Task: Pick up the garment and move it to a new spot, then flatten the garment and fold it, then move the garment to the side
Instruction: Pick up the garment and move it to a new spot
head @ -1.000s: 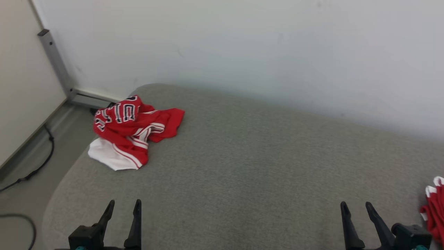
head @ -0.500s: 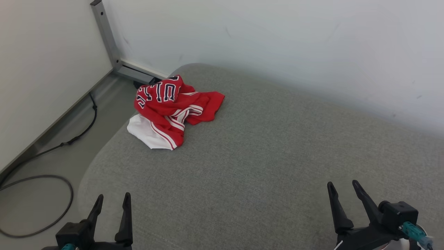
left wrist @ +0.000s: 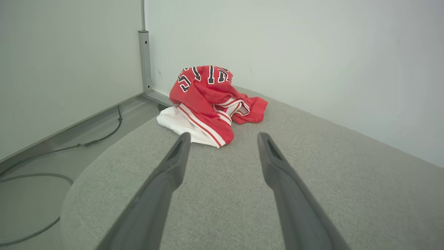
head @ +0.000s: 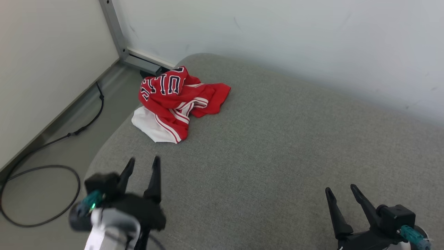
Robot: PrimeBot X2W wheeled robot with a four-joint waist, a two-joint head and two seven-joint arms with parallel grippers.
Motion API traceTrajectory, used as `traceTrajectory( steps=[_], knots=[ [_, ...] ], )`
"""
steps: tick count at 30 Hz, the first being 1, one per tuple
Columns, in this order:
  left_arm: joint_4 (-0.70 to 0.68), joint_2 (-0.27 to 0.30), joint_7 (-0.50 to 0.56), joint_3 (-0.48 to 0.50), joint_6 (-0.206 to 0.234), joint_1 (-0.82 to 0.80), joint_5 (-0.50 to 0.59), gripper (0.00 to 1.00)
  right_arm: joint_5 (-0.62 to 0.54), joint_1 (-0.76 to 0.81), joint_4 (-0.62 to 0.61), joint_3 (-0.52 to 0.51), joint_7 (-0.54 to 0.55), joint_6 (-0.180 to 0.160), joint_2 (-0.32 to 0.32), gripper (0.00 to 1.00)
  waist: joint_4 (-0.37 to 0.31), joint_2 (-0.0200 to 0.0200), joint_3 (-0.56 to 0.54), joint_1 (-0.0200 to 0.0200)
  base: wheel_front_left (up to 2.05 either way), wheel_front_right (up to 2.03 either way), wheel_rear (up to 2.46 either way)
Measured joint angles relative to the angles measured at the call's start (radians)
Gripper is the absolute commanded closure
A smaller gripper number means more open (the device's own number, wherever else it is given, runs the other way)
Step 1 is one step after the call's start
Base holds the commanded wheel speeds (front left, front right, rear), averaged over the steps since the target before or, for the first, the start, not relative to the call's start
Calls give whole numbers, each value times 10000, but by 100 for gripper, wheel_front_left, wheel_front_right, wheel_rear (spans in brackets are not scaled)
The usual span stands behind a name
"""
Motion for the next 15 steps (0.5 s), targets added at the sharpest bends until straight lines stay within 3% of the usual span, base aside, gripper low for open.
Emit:
traceTrajectory(
  steps=[5, 15],
  knots=[
    [999, -848, 765, -176, 38, -1609, -198, 0, -276, 29, -339, 144, 274, 77, -449, 0, 10, 1, 449, 1, -16, -16, -16],
    [3191, -844, 2086, -242, 56, -3475, -577, 0, -769, 640, -1971, 54, 523, 65, -1120, 0, -91, 1, 1438, 1, -12, -12, -12]
  ],
)
